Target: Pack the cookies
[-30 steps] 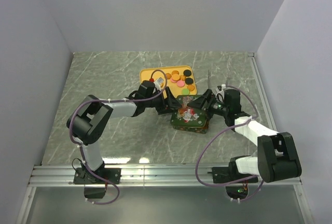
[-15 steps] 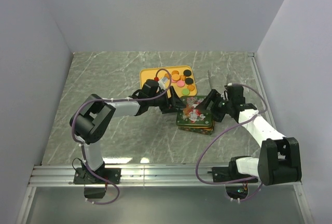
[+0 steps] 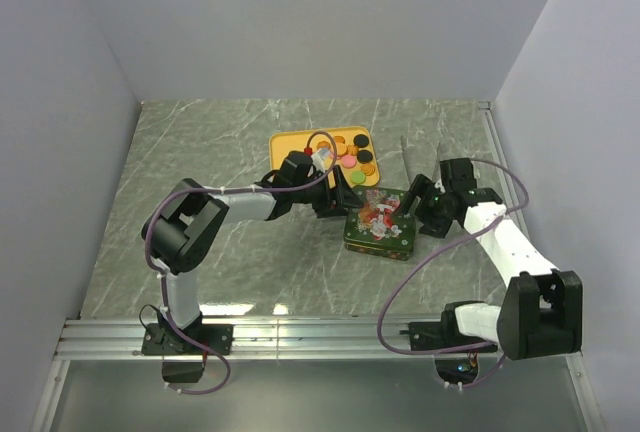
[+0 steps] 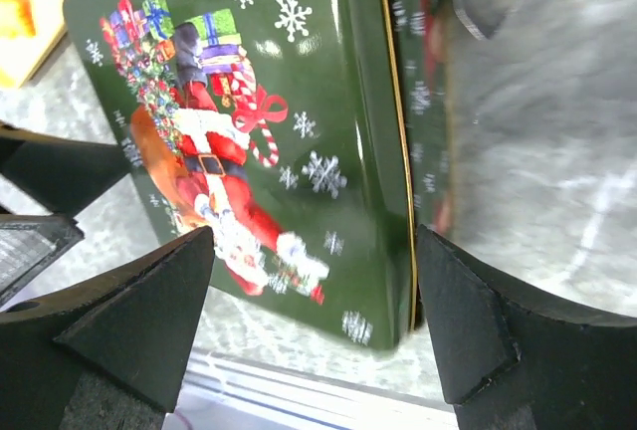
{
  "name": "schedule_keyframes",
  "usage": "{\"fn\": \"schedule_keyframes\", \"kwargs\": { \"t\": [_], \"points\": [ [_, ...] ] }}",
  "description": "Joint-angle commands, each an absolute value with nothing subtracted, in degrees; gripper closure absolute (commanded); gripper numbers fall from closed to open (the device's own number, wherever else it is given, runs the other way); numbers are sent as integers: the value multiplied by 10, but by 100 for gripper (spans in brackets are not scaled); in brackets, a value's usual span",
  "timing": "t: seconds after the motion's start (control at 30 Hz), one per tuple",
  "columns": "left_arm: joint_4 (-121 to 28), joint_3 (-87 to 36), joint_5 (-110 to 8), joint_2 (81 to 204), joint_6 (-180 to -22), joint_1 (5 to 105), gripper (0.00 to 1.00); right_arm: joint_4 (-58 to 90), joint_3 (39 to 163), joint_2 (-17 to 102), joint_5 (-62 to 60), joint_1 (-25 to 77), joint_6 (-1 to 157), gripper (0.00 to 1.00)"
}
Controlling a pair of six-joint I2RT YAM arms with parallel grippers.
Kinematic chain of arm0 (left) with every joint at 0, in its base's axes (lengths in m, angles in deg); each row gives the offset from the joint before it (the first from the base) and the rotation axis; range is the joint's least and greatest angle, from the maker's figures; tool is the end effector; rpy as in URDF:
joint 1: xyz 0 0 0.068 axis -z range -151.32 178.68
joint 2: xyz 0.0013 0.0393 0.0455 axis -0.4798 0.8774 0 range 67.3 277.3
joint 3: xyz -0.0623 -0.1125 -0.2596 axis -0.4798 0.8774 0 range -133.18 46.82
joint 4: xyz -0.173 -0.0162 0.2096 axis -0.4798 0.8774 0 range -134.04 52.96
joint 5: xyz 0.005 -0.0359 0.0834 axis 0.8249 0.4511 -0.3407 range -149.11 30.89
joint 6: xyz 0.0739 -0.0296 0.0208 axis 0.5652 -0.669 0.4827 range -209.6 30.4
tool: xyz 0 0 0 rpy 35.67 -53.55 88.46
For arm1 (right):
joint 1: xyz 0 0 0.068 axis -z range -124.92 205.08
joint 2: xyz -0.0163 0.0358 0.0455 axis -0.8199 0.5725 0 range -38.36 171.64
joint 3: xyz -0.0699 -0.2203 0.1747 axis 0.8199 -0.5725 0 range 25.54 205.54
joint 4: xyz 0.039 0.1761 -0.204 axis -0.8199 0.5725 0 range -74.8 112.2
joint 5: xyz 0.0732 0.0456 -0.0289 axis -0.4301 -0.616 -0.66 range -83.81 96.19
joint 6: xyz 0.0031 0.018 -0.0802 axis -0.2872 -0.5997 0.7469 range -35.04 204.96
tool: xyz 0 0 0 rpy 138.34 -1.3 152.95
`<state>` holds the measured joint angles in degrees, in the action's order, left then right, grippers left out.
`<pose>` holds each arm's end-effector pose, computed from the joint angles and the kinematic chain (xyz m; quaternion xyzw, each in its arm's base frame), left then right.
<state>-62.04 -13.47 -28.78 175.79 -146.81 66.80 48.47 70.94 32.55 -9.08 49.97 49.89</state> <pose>0.3256 -0.3016 0.1608 -0.0101 0.8467 -0.5085 0.1563 0.2568 0.0419 0.2007 0.2122 0.9314 0.2118 0.2065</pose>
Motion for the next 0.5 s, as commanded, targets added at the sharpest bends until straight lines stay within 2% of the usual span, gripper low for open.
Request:
{"fn": "schedule_keyframes", "kwargs": {
  "t": [0.0, 0.2, 0.33, 0.4, 0.43, 0.47],
  "points": [
    [-618, -165, -277, 1762, -1447, 673, 21, 546, 750, 285, -24, 510, 524, 11],
    [-602, -177, -276, 1765, -1440, 673, 21, 582, 764, 273, 27, 524, 541, 12],
    [-588, -186, -275, 1765, -1434, 675, 21, 584, 757, 293, 44, 544, 536, 22],
    [-578, -193, -274, 1765, -1431, 676, 21, 575, 746, 318, 28, 569, 534, 38],
    [-574, -195, -274, 1764, -1429, 675, 21, 567, 734, 326, 16, 577, 534, 55],
    [-569, -197, -274, 1764, -1427, 675, 22, 557, 727, 338, -8, 587, 532, 61]
  ]
}}
